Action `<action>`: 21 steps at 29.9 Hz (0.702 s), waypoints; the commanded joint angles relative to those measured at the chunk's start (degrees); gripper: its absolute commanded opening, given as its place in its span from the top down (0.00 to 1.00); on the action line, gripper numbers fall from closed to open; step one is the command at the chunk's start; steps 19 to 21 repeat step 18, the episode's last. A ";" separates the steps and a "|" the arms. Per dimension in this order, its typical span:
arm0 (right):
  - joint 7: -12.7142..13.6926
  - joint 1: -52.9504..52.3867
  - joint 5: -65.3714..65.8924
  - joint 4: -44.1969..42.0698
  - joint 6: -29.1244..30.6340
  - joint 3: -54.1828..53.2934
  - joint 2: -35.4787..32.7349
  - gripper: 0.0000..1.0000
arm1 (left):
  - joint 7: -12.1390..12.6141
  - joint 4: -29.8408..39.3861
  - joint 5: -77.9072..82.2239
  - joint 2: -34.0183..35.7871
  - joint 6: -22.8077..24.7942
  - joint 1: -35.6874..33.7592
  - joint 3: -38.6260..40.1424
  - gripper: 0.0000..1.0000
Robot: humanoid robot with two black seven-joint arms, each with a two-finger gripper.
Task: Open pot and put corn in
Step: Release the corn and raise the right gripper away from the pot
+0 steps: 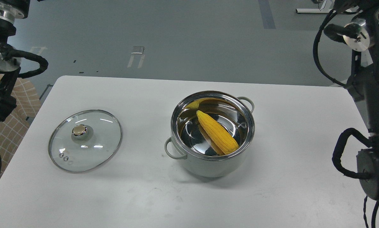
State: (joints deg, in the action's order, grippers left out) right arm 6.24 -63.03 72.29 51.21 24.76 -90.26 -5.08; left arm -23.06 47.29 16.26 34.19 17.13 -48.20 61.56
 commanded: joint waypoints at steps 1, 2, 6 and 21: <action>-0.18 -1.83 -15.04 -7.35 -2.79 -0.09 -4.59 0.00 | 0.03 -0.09 -0.08 0.26 0.10 1.53 0.31 0.02; -0.27 -2.00 -20.20 -9.36 -3.31 -0.09 -5.46 0.00 | 0.03 -0.18 -0.17 0.26 0.10 1.62 0.31 0.02; -1.58 -1.57 -30.26 -14.03 -5.16 -0.18 -9.07 0.00 | 0.73 -1.67 -0.43 0.17 0.01 1.62 0.31 0.02; -3.52 2.13 -34.58 -14.48 -5.25 -0.36 -9.69 0.00 | 3.11 -6.33 0.00 -2.11 0.10 -3.82 -3.46 0.02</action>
